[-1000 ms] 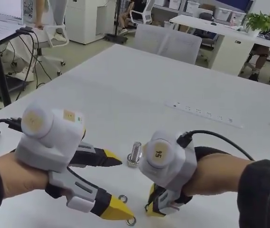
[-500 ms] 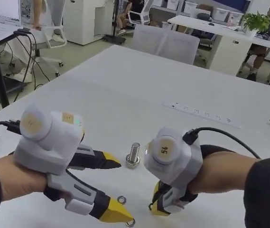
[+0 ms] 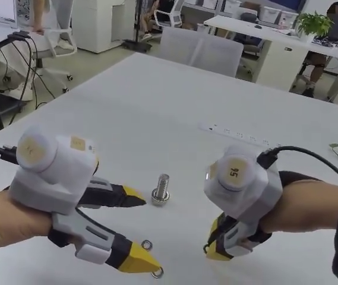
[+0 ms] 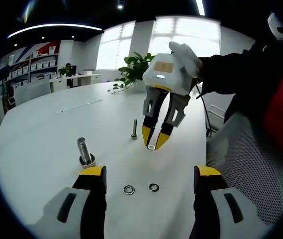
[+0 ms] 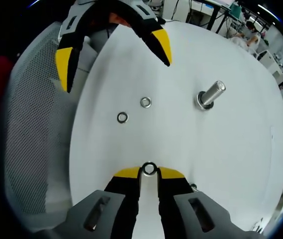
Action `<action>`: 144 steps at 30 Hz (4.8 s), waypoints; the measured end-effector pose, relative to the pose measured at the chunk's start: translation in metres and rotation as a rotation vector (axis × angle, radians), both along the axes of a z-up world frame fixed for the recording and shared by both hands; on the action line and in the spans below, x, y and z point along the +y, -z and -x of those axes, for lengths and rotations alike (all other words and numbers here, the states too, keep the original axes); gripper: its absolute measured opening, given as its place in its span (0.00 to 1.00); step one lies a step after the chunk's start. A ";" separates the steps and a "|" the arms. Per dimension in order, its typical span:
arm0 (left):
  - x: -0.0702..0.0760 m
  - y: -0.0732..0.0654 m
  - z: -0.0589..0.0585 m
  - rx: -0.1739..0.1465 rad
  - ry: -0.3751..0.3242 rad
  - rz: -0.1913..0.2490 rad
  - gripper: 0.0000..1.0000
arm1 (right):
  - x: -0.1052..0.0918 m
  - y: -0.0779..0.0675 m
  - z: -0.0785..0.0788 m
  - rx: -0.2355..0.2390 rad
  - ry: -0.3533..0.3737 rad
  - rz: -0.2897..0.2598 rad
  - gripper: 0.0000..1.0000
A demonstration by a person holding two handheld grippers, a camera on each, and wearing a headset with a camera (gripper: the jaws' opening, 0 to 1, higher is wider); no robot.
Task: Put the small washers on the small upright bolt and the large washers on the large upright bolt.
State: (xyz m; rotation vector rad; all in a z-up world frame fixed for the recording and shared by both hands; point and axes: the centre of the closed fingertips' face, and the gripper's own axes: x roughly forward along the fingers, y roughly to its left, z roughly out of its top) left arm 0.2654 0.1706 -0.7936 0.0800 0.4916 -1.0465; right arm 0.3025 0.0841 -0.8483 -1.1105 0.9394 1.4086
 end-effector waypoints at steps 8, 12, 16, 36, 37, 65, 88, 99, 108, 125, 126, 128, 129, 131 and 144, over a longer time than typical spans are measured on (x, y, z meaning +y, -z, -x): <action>-0.001 0.000 0.000 0.003 0.000 0.000 0.71 | -0.019 -0.015 -0.004 0.000 0.047 -0.018 0.14; -0.001 0.001 0.000 0.003 0.003 -0.001 0.71 | -0.026 -0.025 -0.007 -0.007 0.062 -0.026 0.14; -0.001 0.001 0.000 0.004 0.002 -0.001 0.71 | -0.030 -0.034 -0.009 -0.018 0.067 -0.031 0.14; 0.000 0.002 0.003 0.013 0.007 -0.002 0.70 | -0.032 -0.062 -0.047 -0.086 0.106 -0.053 0.14; 0.001 0.002 0.003 0.013 0.007 -0.002 0.70 | -0.031 -0.061 -0.049 -0.087 0.107 -0.053 0.14; 0.003 0.008 0.005 0.038 0.008 -0.004 0.69 | -0.029 -0.035 -0.066 -0.067 0.096 0.001 0.14; 0.003 0.010 0.007 0.043 0.007 -0.008 0.69 | -0.030 -0.017 -0.062 -0.042 0.096 0.016 0.14; 0.002 0.010 0.008 0.045 0.005 -0.008 0.69 | -0.029 0.002 -0.061 -0.026 0.098 0.036 0.14; 0.002 0.010 0.008 0.049 0.007 -0.010 0.68 | -0.028 0.017 -0.061 -0.014 0.095 0.047 0.14; 0.002 0.009 0.006 0.049 0.008 -0.006 0.67 | -0.025 0.021 -0.063 -0.014 0.094 0.048 0.16; 0.002 0.009 0.006 0.050 0.008 -0.005 0.67 | -0.025 0.021 -0.062 -0.012 0.097 0.043 0.16; 0.002 0.009 0.006 0.050 0.009 -0.005 0.67 | -0.025 0.020 -0.062 -0.014 0.096 0.042 0.17; 0.001 0.009 0.006 0.050 0.010 -0.005 0.67 | -0.025 0.020 -0.062 -0.015 0.096 0.042 0.18; 0.001 0.009 0.006 0.050 0.010 -0.006 0.67 | -0.026 0.018 -0.063 -0.019 0.100 0.038 0.19; 0.001 0.008 0.005 0.047 0.011 -0.004 0.67 | -0.044 0.010 -0.063 -0.033 0.136 0.032 0.24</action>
